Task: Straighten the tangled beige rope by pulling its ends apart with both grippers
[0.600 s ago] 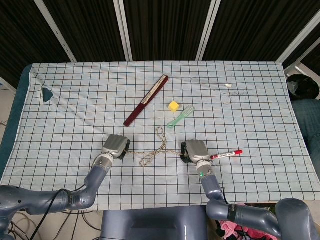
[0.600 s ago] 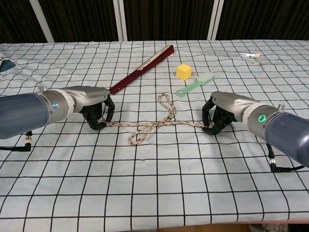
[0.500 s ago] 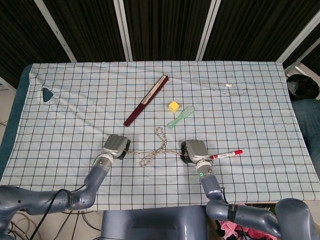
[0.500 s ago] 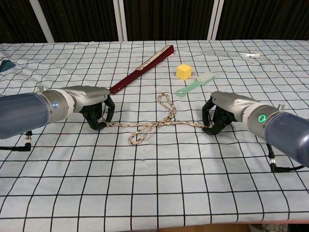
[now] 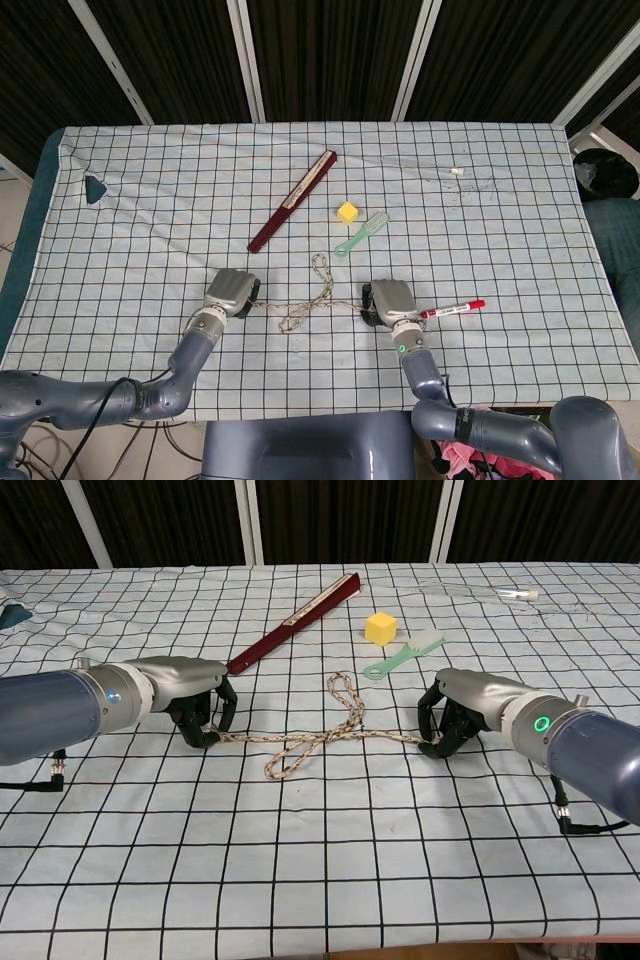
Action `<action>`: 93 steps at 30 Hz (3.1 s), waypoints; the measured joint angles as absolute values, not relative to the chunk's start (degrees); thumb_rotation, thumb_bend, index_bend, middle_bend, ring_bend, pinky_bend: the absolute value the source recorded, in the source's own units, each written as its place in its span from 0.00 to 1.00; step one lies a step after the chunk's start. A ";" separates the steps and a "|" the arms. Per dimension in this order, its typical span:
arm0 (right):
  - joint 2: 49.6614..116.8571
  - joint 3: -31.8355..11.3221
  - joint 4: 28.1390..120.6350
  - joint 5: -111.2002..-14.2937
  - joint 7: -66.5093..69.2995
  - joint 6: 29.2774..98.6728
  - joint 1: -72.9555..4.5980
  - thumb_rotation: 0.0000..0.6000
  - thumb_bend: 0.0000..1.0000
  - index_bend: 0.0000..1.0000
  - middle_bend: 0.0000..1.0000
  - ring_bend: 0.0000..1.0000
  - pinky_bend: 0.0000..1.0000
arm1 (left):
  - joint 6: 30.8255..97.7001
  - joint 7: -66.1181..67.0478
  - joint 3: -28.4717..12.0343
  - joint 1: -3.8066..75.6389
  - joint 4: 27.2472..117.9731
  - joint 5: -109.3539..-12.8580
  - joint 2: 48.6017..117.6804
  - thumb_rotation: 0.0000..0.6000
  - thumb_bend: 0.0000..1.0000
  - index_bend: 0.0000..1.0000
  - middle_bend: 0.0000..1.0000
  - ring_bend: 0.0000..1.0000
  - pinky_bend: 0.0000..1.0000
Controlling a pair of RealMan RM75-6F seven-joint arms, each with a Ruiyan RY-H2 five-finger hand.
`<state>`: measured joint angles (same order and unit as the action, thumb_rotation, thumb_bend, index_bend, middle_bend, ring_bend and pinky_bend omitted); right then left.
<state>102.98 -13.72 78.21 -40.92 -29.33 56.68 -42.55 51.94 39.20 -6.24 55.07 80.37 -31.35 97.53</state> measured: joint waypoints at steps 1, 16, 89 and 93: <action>102.98 -13.74 78.20 -40.90 -29.29 56.66 -42.55 1.00 0.51 0.69 0.98 1.00 1.00 | 51.97 39.25 -6.23 55.10 80.36 -31.35 97.58 1.00 0.51 0.64 1.00 0.94 0.97; 102.16 -13.81 79.06 -41.41 -29.15 57.22 -42.44 1.00 0.51 0.69 0.98 1.00 1.00 | 52.10 39.20 -6.45 55.29 80.58 -31.39 98.07 1.00 0.52 0.67 1.00 0.95 0.97; 77.11 -11.41 76.40 -44.82 -15.22 54.09 -31.27 1.00 0.51 0.69 0.98 1.00 1.00 | 56.15 35.73 -7.92 50.90 86.39 -31.60 78.83 1.00 0.58 0.70 1.00 0.95 0.98; 76.84 -11.49 74.82 -44.56 -14.40 52.99 -31.03 1.00 0.51 0.69 0.98 1.00 1.00 | 56.17 35.72 -7.66 50.53 86.09 -31.54 78.41 1.00 0.58 0.70 1.00 0.95 0.98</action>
